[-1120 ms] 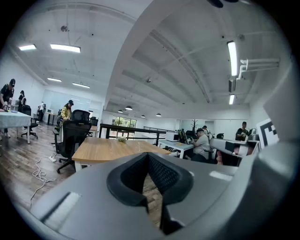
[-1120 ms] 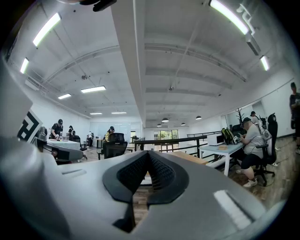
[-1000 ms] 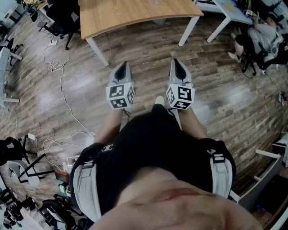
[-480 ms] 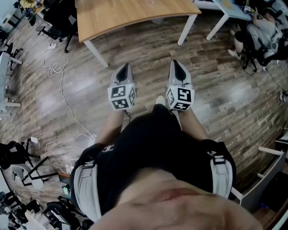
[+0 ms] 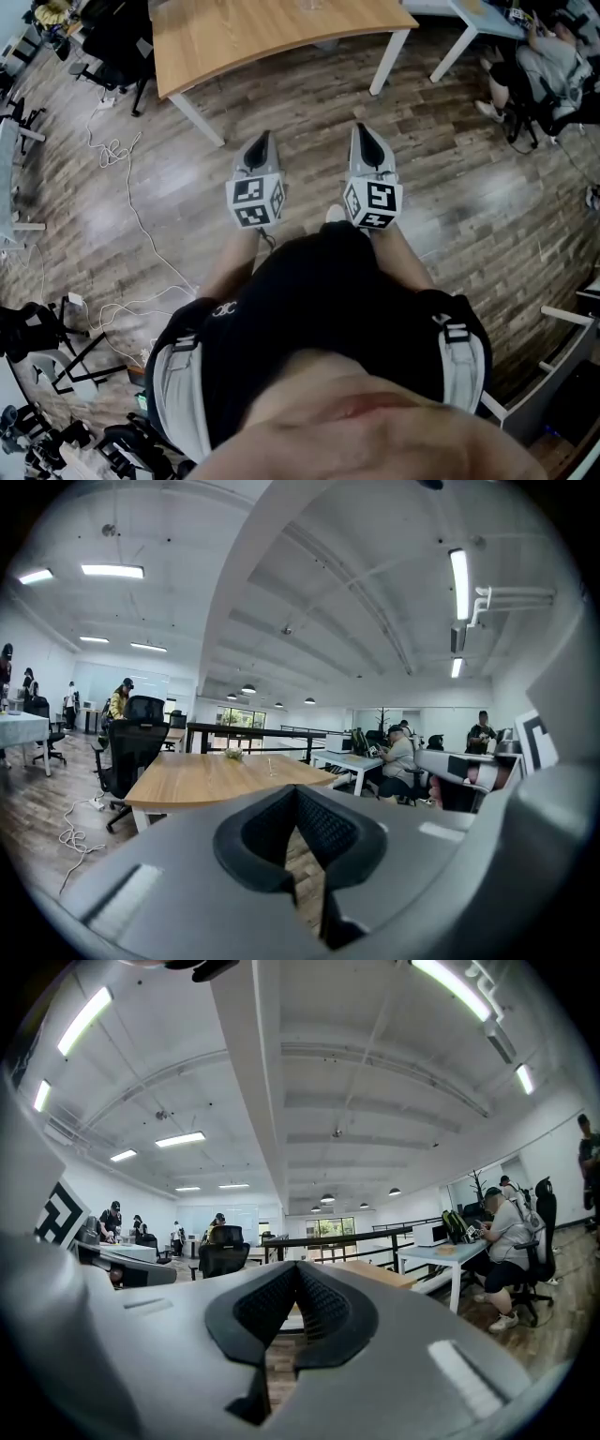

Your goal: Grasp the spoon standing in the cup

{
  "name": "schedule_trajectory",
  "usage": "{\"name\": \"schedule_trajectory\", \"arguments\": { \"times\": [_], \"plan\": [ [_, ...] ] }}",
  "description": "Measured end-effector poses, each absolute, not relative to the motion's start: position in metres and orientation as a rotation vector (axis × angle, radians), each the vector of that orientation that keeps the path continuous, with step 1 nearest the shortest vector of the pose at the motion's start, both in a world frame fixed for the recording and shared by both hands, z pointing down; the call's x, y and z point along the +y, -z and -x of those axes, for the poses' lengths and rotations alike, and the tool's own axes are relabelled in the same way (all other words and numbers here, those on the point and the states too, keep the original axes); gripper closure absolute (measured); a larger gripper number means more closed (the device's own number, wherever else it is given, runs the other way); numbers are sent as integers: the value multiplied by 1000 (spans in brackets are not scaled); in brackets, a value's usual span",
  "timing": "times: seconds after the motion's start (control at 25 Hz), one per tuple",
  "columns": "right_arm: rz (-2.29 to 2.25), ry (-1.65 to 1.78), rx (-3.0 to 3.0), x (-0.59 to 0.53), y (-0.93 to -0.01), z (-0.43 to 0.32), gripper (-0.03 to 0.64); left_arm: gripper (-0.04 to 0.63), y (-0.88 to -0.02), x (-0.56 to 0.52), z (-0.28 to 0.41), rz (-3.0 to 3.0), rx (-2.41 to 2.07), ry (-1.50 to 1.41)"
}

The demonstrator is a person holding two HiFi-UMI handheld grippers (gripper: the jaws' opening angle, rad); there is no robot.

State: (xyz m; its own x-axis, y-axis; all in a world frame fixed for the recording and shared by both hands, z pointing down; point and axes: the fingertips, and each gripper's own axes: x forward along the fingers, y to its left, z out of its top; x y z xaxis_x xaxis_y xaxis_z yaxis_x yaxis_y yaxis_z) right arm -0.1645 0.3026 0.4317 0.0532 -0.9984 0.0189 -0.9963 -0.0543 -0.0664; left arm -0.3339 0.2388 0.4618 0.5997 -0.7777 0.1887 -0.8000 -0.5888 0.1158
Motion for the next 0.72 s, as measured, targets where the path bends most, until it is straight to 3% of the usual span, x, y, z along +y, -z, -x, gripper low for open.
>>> {"name": "schedule_trajectory", "arguments": {
  "times": [0.72],
  "plan": [
    [2169, 36, 2186, 177, -397, 16, 617, 583, -417, 107, 180, -2675, -1395, -133]
  ]
}}
